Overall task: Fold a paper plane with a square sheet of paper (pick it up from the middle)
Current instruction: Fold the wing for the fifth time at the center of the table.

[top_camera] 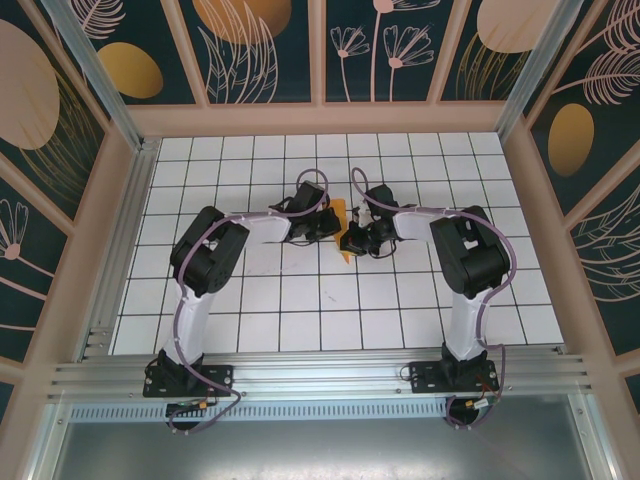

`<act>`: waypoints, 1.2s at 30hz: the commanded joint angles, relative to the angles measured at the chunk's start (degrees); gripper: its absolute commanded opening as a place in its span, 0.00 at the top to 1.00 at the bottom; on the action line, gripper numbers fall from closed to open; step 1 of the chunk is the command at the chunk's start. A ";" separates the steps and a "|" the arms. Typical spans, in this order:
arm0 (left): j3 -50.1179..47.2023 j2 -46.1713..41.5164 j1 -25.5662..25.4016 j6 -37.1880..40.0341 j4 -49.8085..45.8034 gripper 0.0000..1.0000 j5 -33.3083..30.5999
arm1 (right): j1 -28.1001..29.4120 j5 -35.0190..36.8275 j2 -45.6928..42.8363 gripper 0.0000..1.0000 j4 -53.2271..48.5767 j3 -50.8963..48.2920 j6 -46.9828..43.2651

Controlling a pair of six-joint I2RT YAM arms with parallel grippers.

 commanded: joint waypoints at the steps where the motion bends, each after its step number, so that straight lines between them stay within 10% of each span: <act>1: 4.03 3.89 3.17 4.43 -3.59 0.89 -3.26 | 0.38 11.91 5.46 0.94 -8.62 -4.53 -1.67; 26: 17.30 13.20 16.70 14.80 -5.02 0.89 -0.20 | 0.33 11.28 4.68 0.94 -8.54 -5.51 -1.87; 36: 10.24 -0.51 16.72 13.44 -4.19 0.85 -2.67 | 0.37 1.66 -4.15 0.83 -2.16 -1.13 -1.49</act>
